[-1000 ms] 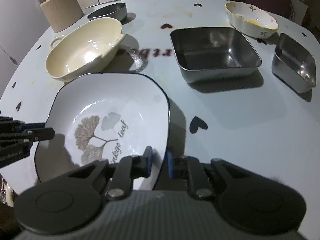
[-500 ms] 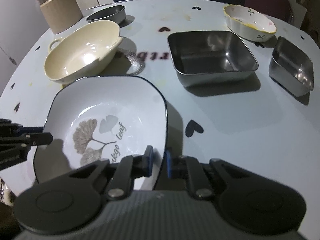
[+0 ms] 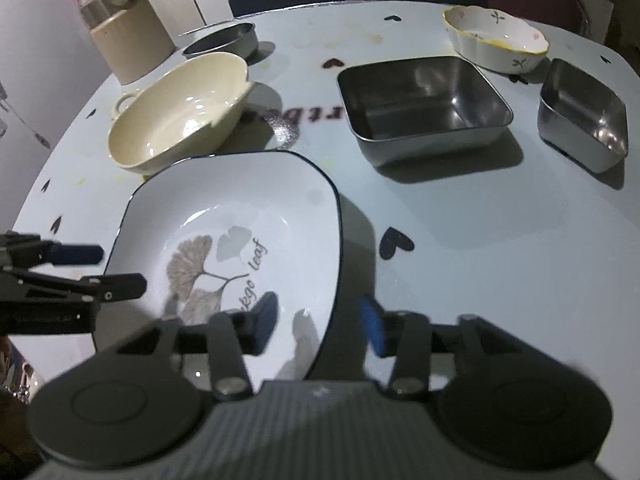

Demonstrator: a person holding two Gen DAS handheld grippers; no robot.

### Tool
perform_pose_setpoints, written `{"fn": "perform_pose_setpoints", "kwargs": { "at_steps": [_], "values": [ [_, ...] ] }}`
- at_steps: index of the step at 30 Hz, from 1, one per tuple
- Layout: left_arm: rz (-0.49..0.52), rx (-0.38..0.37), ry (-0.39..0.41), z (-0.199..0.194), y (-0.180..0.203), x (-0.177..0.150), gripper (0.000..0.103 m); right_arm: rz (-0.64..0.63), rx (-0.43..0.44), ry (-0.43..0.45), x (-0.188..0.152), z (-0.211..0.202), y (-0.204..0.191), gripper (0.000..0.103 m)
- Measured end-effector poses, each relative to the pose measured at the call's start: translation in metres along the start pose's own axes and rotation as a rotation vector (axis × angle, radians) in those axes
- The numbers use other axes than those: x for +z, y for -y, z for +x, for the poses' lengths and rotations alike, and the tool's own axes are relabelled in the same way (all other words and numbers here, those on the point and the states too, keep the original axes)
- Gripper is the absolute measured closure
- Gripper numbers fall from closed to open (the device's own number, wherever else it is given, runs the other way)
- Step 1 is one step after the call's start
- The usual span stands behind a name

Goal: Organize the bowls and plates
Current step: 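Open both grippers to release the plate and withdraw, then move both grippers toward the rim of the cream two-handled bowl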

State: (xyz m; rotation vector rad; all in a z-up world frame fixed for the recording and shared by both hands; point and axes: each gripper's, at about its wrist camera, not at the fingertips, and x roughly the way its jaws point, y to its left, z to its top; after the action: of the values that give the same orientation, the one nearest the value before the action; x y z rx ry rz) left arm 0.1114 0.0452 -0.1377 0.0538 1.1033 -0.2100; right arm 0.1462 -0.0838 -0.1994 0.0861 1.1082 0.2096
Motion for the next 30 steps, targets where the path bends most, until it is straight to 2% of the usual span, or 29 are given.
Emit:
{"fn": "perform_pose_setpoints", "kwargs": {
  "at_steps": [4,5,6,8,14,21,25,30],
  "values": [
    [-0.004,0.012,0.003,-0.005,0.001,-0.001,0.002,-0.03,0.0,0.055,-0.007,-0.011,0.005,0.02],
    [-0.008,0.013,0.009,-0.007,0.001,-0.001,0.0,-0.034,0.003,0.066,-0.008,-0.014,0.007,0.014],
    [-0.012,0.011,0.017,-0.01,0.001,0.0,0.0,-0.033,0.002,0.077,-0.008,-0.017,0.008,0.008],
    [-0.017,0.009,0.03,-0.017,0.001,0.001,0.0,-0.017,0.002,0.102,-0.008,-0.024,0.01,0.001],
    [-0.051,0.004,0.113,-0.046,-0.004,0.012,0.0,0.017,0.048,0.171,0.005,-0.052,0.013,0.0],
    [-0.095,0.069,0.272,-0.082,-0.016,0.035,0.0,0.032,0.097,0.296,0.029,-0.078,0.005,0.0],
    [-0.167,0.081,0.319,-0.085,-0.03,0.052,0.0,0.057,0.131,0.337,0.049,-0.081,0.003,0.0],
    [-0.231,0.116,0.35,-0.075,-0.052,0.069,0.0,0.102,0.166,0.346,0.078,-0.072,0.0,0.0]
  ]
}}
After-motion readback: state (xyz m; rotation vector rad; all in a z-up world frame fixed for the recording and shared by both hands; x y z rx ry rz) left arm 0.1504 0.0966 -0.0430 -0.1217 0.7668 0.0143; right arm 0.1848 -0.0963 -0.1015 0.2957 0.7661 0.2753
